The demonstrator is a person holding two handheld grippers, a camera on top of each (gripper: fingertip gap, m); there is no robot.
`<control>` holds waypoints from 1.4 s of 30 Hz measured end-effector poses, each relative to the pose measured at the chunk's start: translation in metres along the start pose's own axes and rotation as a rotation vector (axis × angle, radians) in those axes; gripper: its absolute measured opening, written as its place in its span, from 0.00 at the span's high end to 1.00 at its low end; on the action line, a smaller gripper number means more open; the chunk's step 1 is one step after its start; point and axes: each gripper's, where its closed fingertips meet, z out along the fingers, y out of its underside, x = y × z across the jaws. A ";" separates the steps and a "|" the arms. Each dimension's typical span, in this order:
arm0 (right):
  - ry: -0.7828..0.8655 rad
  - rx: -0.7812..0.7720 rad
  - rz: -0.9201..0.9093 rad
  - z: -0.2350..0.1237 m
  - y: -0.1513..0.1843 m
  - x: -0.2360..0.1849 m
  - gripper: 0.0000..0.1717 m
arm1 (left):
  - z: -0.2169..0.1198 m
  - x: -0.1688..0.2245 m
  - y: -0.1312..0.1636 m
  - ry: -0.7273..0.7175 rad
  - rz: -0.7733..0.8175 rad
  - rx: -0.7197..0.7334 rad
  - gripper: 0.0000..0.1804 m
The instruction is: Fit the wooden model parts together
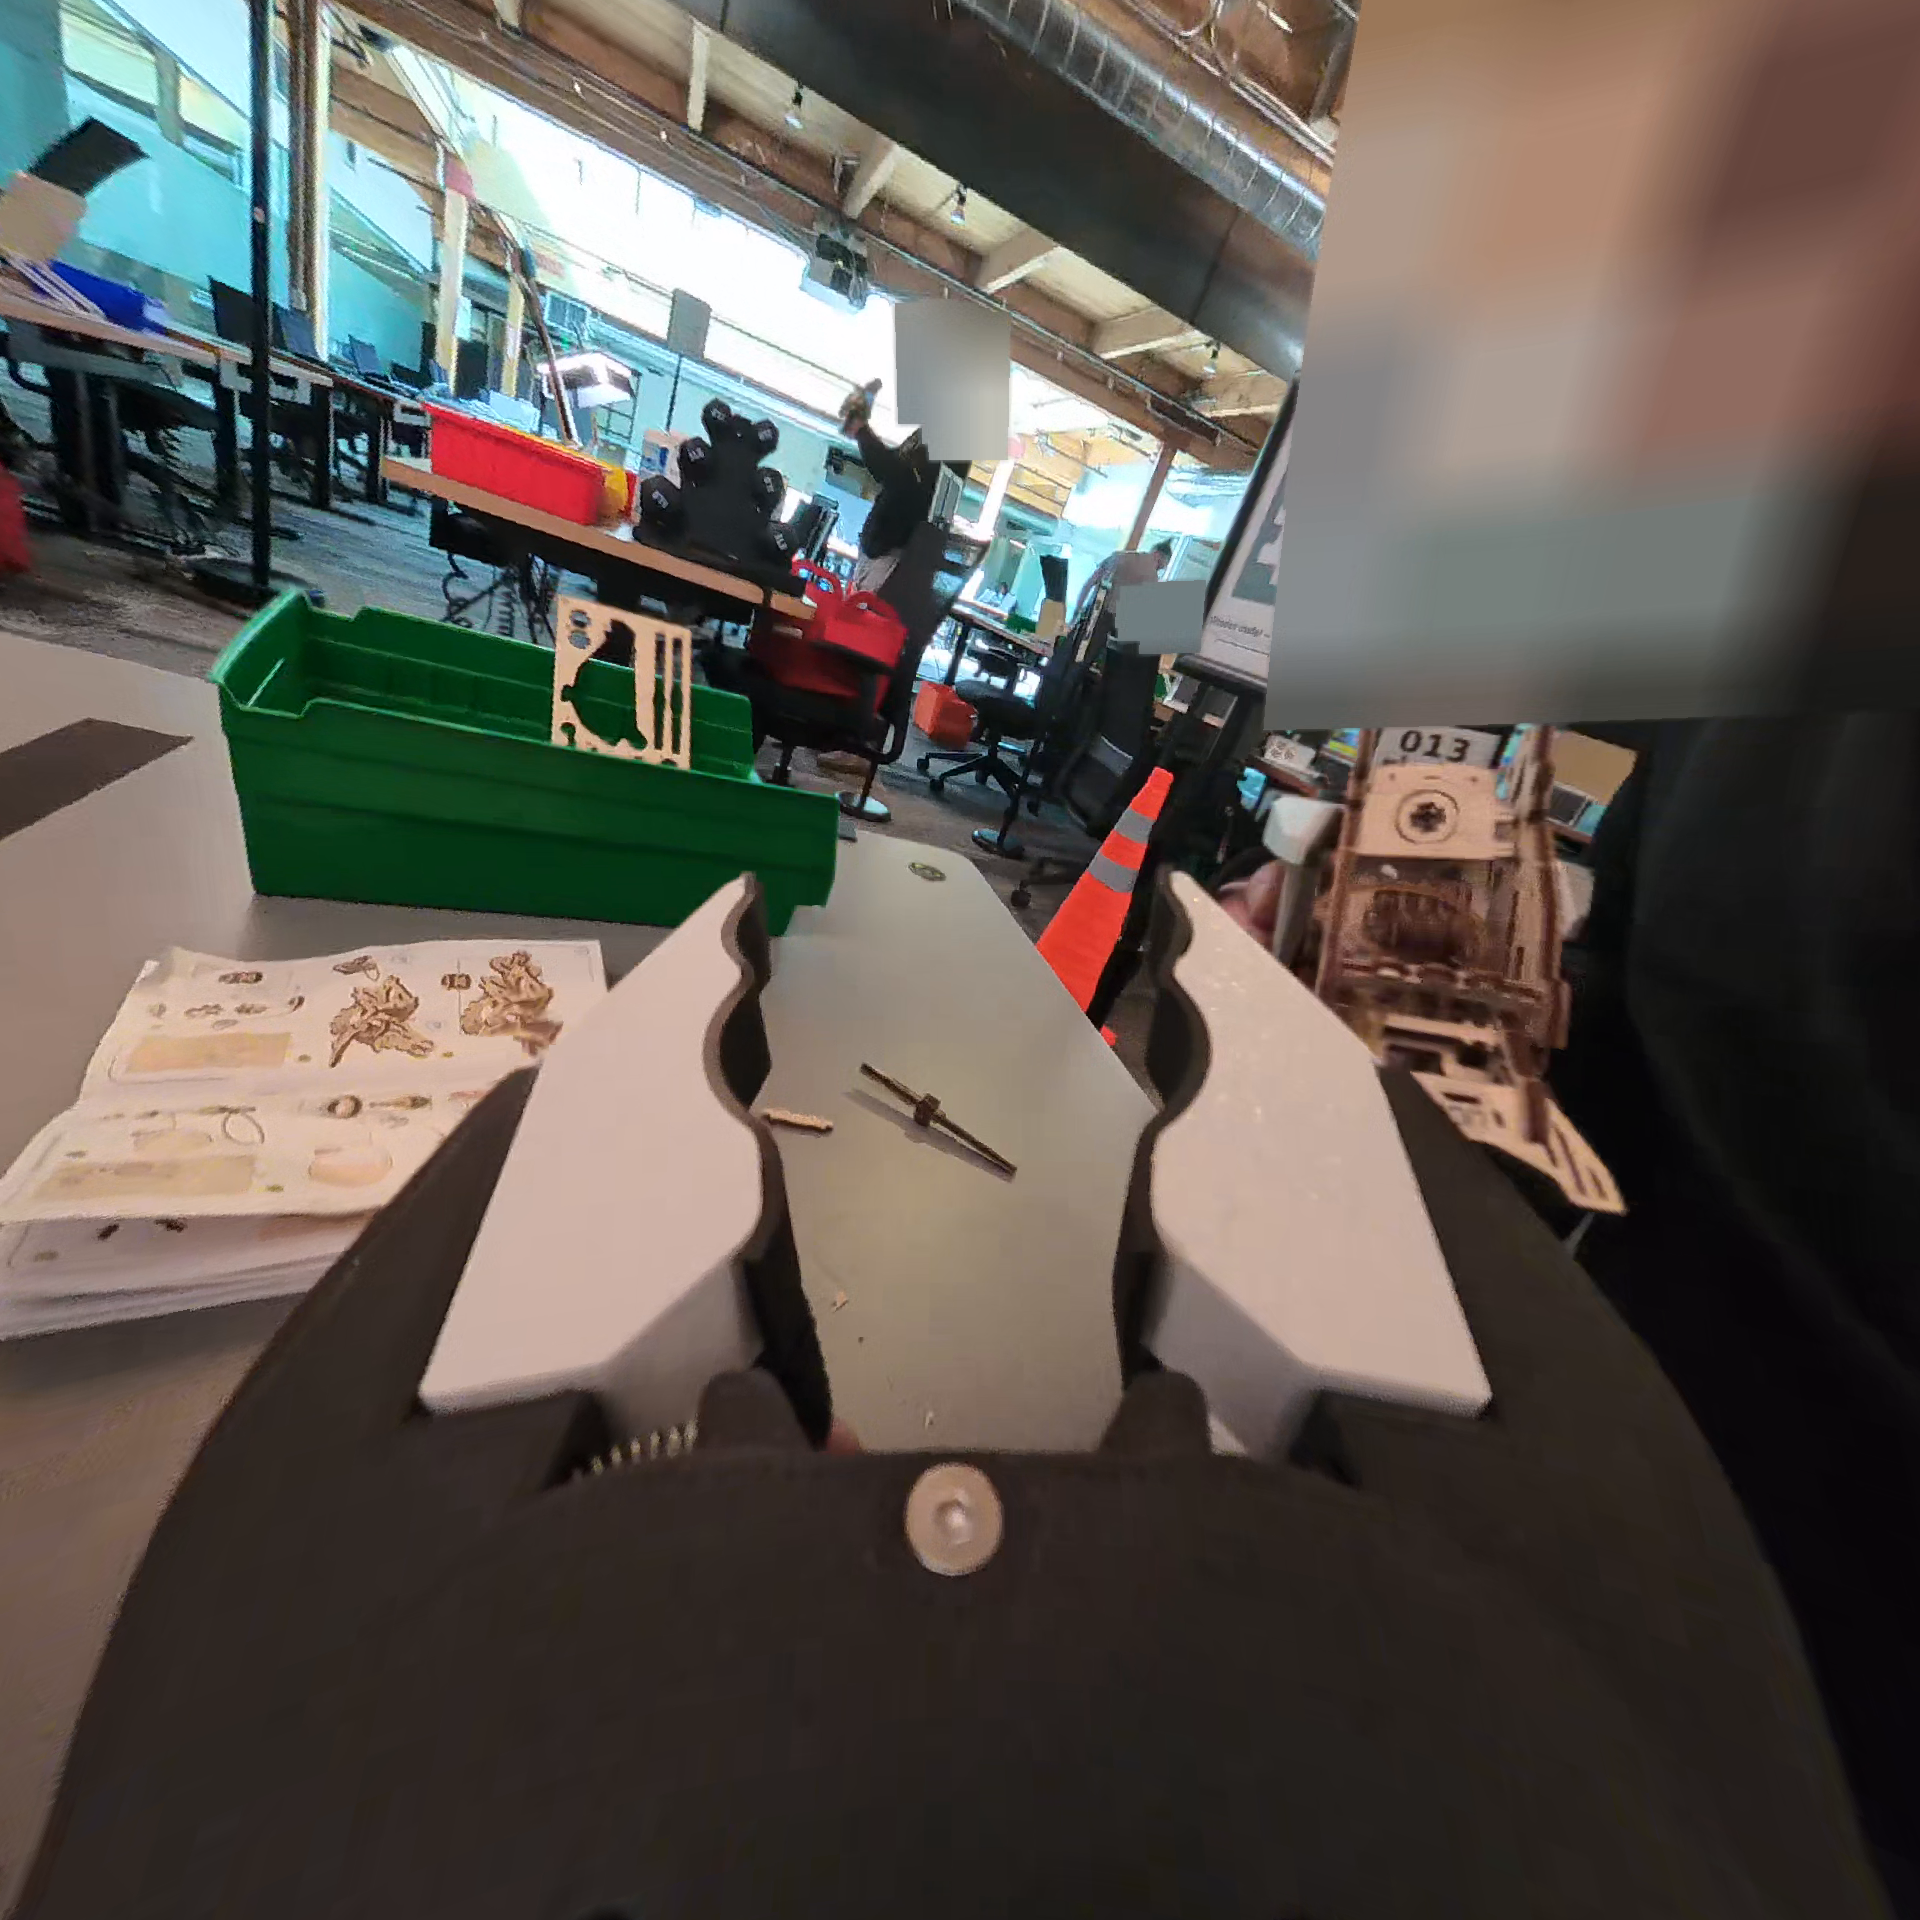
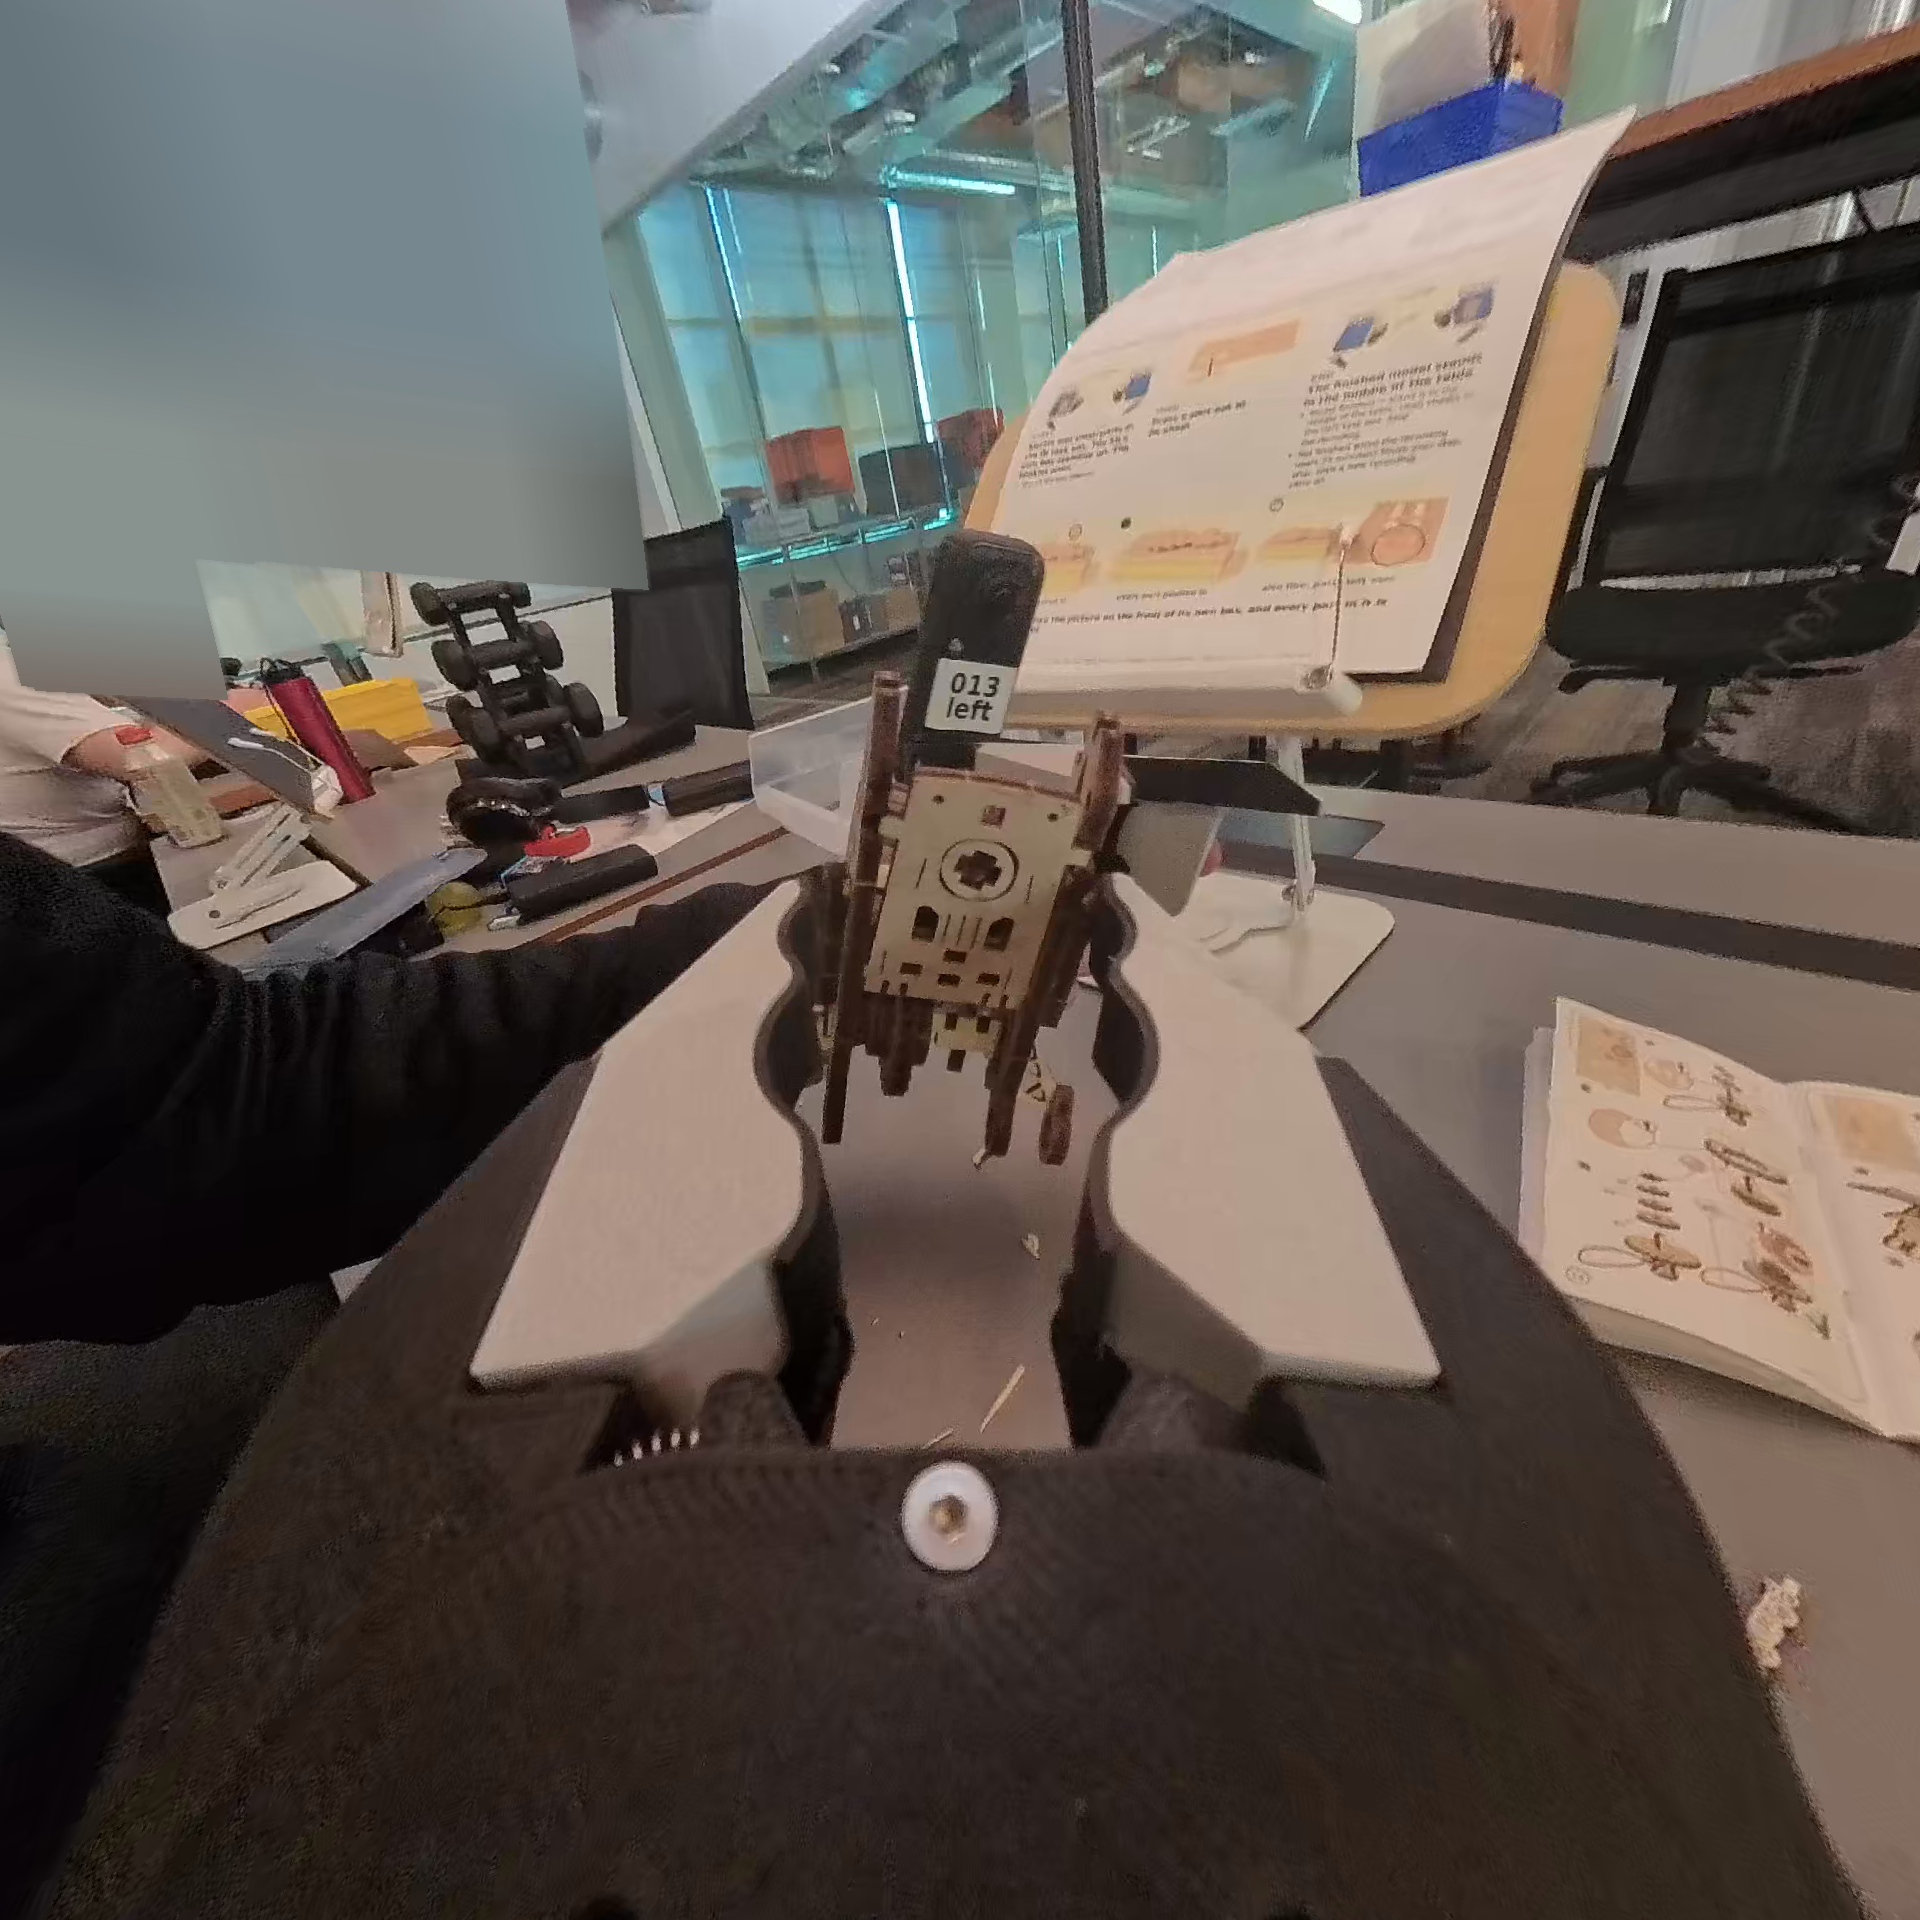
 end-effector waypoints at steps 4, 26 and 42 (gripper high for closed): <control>-0.017 0.004 0.040 -0.005 0.006 -0.006 0.72 | 0.009 0.005 0.001 0.028 -0.034 -0.058 0.60; -0.189 -0.031 -0.146 -0.031 0.013 -0.131 0.71 | -0.040 0.237 0.037 -0.107 0.257 -0.071 0.56; -0.378 -0.045 -0.100 0.005 0.037 -0.129 0.71 | -0.035 0.203 0.083 0.011 0.277 -0.309 0.71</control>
